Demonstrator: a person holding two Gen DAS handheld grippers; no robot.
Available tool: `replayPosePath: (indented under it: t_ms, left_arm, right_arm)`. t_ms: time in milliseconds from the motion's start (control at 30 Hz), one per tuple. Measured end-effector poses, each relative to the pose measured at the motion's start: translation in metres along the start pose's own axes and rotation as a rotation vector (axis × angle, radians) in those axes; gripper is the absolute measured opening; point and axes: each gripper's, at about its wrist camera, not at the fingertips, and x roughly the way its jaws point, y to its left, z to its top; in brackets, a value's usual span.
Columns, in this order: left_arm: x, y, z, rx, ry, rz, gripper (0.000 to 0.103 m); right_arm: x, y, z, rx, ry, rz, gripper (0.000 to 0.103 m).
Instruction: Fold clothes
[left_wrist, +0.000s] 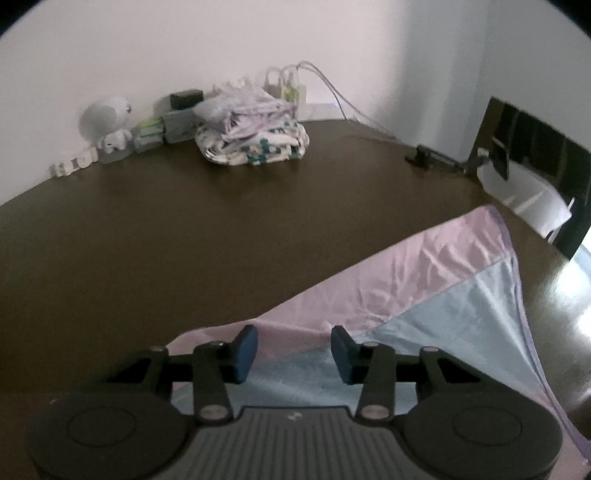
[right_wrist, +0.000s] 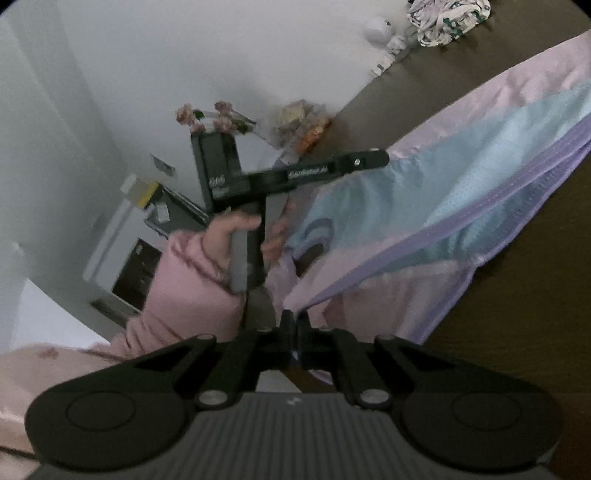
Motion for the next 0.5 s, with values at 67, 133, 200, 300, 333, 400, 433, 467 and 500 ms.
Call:
replayPosePath:
  t_ms: [67,133,200,300,333,400,433,467,500]
  left_arm:
    - [0.006,-0.001,0.001,-0.004,0.005,-0.015,0.039]
    - [0.006,0.004,0.004,-0.034,-0.012,-0.052,0.038]
    - [0.005,0.008,0.008,-0.063,-0.031,-0.080,0.038]
    - [0.007,0.008,0.019,-0.063,-0.036,-0.088,0.033]
    - [0.009,0.007,0.023,-0.054,-0.028,-0.093,0.017]
    - [0.017,0.001,0.028,-0.018,0.004,-0.117,0.004]
    - [0.021,-0.004,0.030,0.007,0.017,-0.122,0.003]
    - [0.025,-0.008,0.031,0.026,0.025,-0.124,0.003]
    - [0.028,-0.012,0.032,0.045,0.032,-0.125,0.003]
  right_arm:
    - [0.001,-0.002,-0.004,0.008,0.026,-0.012,0.002]
    - [-0.001,-0.002,-0.006,0.004,0.038,-0.015,0.002]
    - [-0.003,-0.002,-0.007,0.002,0.046,-0.010,0.002]
    - [-0.006,-0.003,-0.011,0.001,0.053,-0.041,0.002]
    - [-0.006,-0.005,-0.013,0.010,0.054,-0.045,0.002]
    - [-0.008,-0.009,-0.018,0.020,0.052,-0.045,0.002]
    - [-0.007,-0.009,-0.019,0.019,0.053,-0.043,0.002]
    - [-0.006,-0.009,-0.021,0.019,0.053,-0.041,0.002]
    - [-0.005,-0.009,-0.019,0.023,0.053,-0.044,0.003]
